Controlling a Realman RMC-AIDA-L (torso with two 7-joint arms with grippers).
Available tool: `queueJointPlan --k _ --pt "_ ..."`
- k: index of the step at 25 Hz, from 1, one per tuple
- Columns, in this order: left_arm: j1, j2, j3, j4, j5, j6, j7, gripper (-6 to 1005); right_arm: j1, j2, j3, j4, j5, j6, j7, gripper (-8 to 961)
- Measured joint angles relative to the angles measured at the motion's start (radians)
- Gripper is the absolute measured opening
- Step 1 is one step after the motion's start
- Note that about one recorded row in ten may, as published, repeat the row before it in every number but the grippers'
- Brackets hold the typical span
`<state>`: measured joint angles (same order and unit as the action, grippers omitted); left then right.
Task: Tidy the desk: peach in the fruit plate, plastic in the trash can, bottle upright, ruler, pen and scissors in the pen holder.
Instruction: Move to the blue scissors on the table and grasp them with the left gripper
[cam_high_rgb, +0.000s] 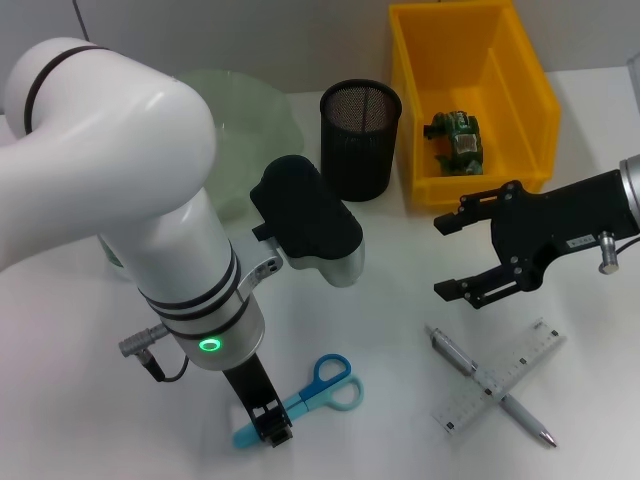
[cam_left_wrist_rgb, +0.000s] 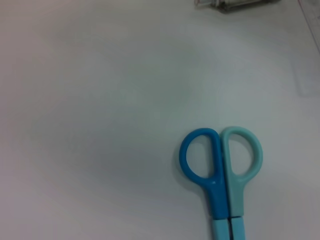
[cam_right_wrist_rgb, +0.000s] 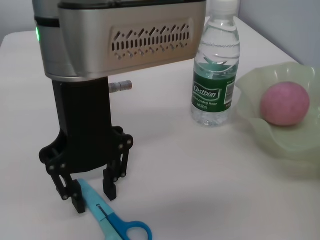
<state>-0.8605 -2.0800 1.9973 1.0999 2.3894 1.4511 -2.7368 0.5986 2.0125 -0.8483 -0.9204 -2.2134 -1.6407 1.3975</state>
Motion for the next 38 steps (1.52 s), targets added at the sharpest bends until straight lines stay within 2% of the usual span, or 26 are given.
queueJointPlan --k 18,38 --pt "0.001 0.0 0.012 0.005 0.016 0.005 0.007 300 0.004 0.0 0.0 0.0 0.0 -0.001 0.005 816" --pt "0.0 0.0 0.012 0.006 0.025 0.007 0.02 276 0.004 0.001 0.0 0.0 0.0 0.001 0.009 816"
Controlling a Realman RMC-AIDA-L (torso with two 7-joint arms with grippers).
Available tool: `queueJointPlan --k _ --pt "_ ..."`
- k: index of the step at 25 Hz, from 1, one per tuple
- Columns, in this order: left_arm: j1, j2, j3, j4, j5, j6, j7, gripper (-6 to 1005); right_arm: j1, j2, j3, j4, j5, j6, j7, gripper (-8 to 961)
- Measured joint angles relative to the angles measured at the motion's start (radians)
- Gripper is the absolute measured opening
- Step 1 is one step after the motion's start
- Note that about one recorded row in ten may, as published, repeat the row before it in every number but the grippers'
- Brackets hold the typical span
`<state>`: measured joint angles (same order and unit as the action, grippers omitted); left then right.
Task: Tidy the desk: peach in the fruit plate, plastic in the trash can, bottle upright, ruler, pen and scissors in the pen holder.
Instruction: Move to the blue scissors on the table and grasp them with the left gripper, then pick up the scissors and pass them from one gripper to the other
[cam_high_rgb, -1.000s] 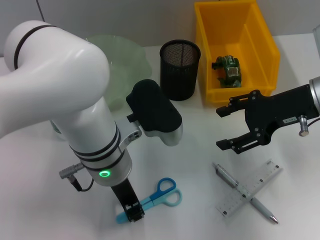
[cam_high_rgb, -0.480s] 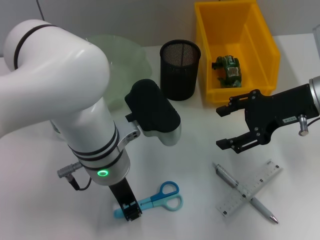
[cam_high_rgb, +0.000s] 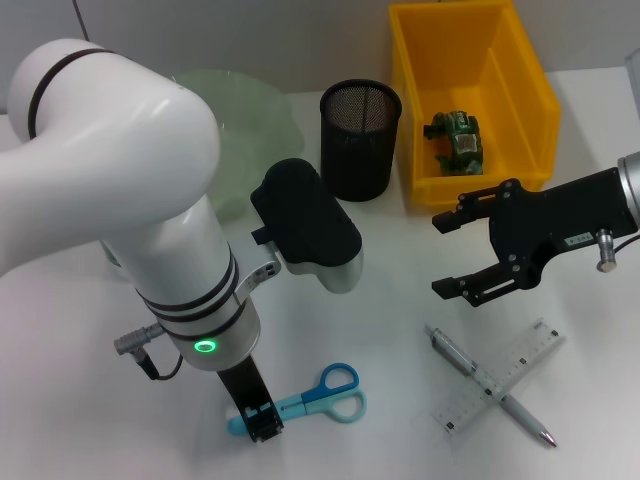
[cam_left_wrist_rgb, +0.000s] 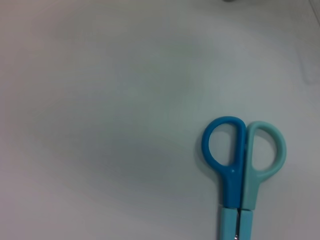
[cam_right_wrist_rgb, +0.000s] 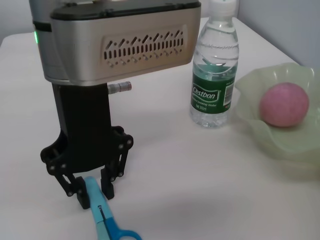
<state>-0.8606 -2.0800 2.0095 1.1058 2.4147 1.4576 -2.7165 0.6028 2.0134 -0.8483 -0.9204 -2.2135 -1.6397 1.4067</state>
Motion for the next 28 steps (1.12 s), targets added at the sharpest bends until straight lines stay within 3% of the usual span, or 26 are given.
queueJointPlan --k 21,25,28 --pt "0.005 0.0 -0.05 0.0 -0.024 0.018 0.019 208 0.002 0.001 0.002 0.0 0.001 0.0 0.002 815" --pt "0.037 0.004 -0.204 -0.01 -0.107 0.057 0.106 208 0.002 0.001 0.048 0.0 0.007 -0.006 0.002 815" --pt "0.049 0.005 -0.252 -0.018 -0.128 0.071 0.135 208 0.0 0.001 0.065 0.0 0.019 -0.007 0.001 815"
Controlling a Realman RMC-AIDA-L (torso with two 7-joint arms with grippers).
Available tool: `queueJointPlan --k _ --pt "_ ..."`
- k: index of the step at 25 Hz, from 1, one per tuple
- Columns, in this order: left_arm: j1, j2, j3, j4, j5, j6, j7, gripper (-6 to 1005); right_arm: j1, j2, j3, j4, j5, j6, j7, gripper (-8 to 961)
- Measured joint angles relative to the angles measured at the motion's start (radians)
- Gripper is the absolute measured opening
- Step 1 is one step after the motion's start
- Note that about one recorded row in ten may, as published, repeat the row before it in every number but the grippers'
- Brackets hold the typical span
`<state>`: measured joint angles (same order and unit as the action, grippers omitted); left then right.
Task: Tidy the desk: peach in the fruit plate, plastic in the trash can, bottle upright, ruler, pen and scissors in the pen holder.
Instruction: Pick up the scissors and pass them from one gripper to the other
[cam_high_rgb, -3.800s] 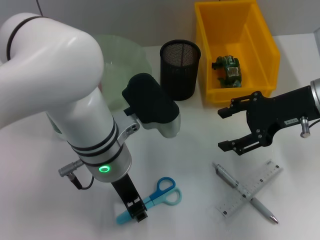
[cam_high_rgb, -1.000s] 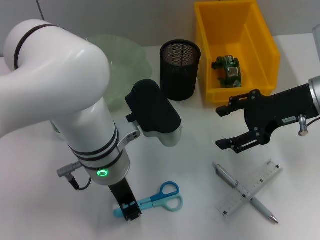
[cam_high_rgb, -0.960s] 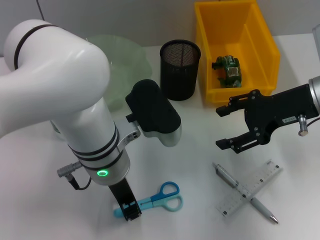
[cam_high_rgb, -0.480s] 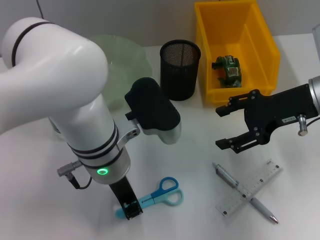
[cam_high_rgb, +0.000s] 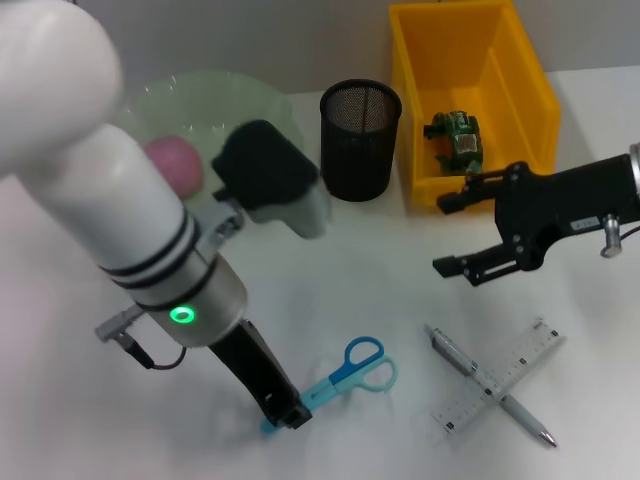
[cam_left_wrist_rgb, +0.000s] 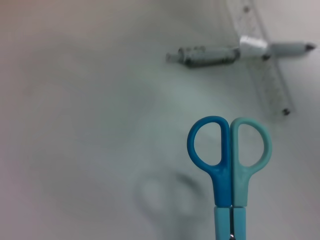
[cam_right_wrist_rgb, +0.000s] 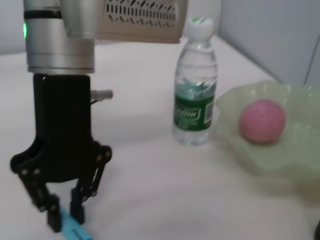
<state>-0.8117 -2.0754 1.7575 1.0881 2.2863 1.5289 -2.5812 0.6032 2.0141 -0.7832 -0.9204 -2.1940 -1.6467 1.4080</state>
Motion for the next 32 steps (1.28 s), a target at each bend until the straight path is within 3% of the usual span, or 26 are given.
queueJointPlan --k 2,12,17,23,32 --pt "0.017 0.003 -0.091 -0.027 -0.037 0.023 0.053 208 -0.006 0.0 0.026 0.001 0.027 0.003 -0.001 815" --pt "0.084 0.006 -0.297 -0.105 -0.168 0.051 0.229 208 -0.008 0.0 0.162 0.044 0.12 0.022 -0.006 815" --pt "0.123 0.006 -0.386 -0.177 -0.288 0.054 0.377 208 -0.022 0.0 0.2 0.116 0.235 0.096 -0.01 815" --pt "0.167 0.007 -0.467 -0.275 -0.433 0.06 0.606 208 -0.025 0.005 0.204 0.163 0.291 0.16 -0.018 815" --pt "0.238 0.008 -0.536 -0.394 -0.657 0.063 0.948 208 -0.018 0.039 0.208 0.174 0.32 0.238 -0.018 815"
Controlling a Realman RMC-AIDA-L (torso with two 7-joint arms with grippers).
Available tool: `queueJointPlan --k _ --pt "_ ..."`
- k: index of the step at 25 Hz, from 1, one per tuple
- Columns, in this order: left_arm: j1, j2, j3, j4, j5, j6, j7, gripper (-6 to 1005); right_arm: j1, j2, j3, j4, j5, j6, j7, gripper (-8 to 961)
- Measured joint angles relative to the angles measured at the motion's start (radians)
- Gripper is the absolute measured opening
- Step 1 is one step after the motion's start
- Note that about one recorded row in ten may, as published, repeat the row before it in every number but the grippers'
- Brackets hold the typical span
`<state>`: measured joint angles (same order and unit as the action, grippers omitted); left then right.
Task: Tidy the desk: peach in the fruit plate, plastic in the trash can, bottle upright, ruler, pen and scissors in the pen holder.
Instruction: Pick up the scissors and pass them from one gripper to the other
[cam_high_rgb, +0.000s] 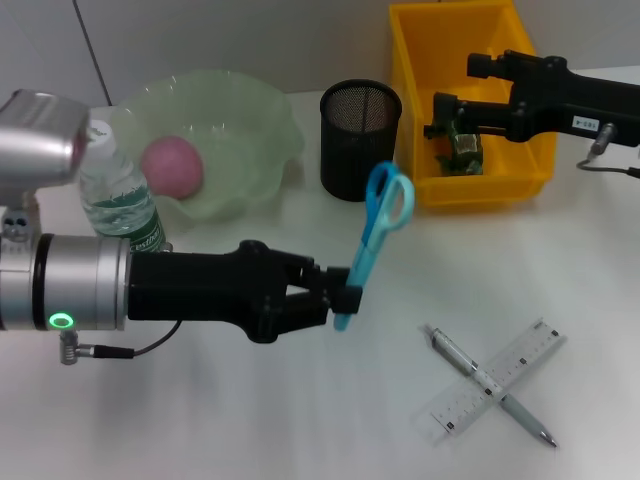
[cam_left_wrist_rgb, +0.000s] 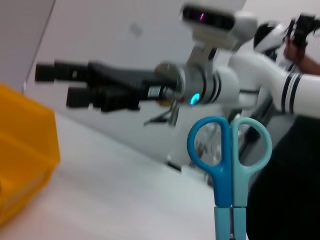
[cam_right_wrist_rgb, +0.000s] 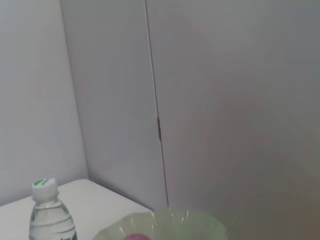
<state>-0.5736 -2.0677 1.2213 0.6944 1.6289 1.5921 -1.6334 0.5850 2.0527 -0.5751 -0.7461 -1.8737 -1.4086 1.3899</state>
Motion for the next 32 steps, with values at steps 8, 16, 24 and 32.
queueJointPlan --k 8,16,24,32 --pt "0.012 -0.005 -0.001 -0.1 -0.11 -0.059 0.214 208 0.004 0.005 0.0 0.035 0.043 0.007 -0.027 815" --pt "0.018 -0.011 0.008 -0.269 -0.316 -0.1 0.531 208 0.018 0.01 0.001 0.071 0.076 0.025 -0.052 815" --pt "0.002 -0.012 0.013 -0.48 -0.542 -0.109 0.842 209 0.021 0.01 -0.006 0.119 0.113 0.024 -0.069 815" --pt "-0.041 -0.012 0.005 -0.637 -0.657 -0.121 1.022 209 0.009 0.012 -0.01 0.162 0.111 -0.091 -0.083 815"
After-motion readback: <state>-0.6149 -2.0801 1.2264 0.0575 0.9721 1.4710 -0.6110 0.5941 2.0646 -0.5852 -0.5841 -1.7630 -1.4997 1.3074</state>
